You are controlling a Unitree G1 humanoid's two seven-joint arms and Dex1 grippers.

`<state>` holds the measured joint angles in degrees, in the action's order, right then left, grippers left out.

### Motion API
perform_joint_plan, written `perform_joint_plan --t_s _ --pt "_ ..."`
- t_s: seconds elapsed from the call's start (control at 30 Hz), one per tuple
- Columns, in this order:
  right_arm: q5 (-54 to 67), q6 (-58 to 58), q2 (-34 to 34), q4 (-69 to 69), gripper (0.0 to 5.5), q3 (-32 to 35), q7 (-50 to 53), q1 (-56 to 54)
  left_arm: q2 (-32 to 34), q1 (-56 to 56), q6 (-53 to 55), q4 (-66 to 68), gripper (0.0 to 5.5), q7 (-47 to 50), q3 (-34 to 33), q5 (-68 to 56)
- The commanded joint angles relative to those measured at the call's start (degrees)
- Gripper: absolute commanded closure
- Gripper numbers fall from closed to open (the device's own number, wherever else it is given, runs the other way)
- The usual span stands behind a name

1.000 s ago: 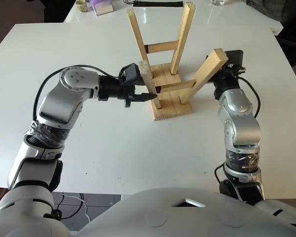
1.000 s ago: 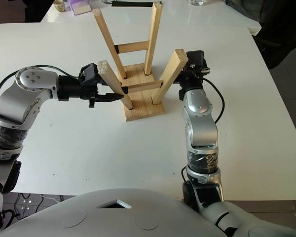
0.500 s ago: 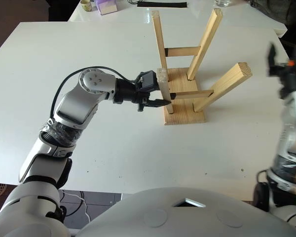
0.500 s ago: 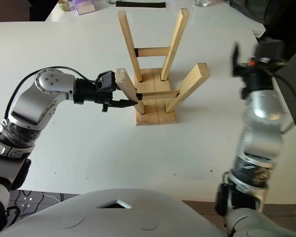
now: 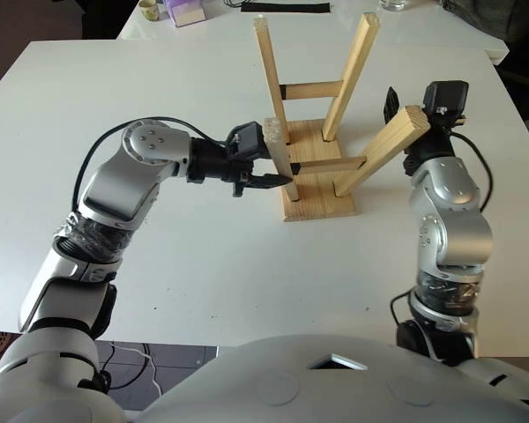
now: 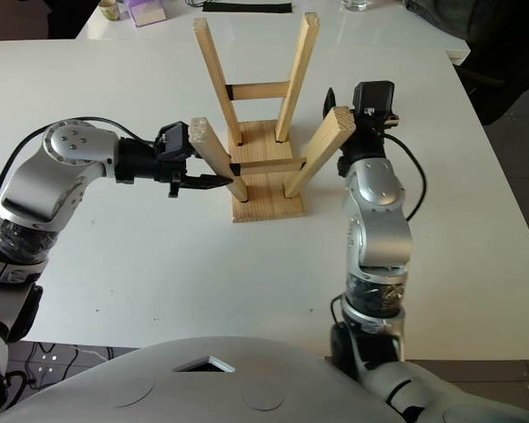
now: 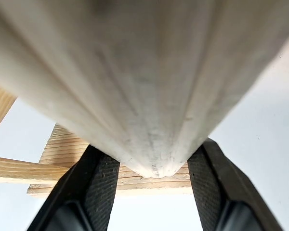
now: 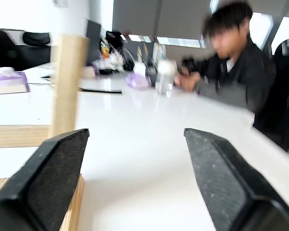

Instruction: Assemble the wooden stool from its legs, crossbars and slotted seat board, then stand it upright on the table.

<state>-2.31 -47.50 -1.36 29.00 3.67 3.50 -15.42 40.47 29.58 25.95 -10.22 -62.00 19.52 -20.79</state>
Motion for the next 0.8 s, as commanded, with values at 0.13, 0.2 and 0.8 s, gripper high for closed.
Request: perform_joint_plan --t_s 0.13,0.2,0.8 --pt "4.2 -2.2 -0.2 5.8 1.83 -8.4 -6.1 -7.0 -5.4 -1.6 6.6 -3.1 3.45 3.3 8.3 4.0" --pt "3.1 0.2 3.1 4.6 1.83 -7.3 -7.1 -5.3 -4.7 -2.0 6.8 -3.1 3.45 3.9 7.6 4.2" --pt "-1.7 25.9 24.5 -16.5 1.81 1.0 -17.8 10.8 -3.7 -6.6 12.3 -13.0 2.06 2.8 -3.1 -5.7"
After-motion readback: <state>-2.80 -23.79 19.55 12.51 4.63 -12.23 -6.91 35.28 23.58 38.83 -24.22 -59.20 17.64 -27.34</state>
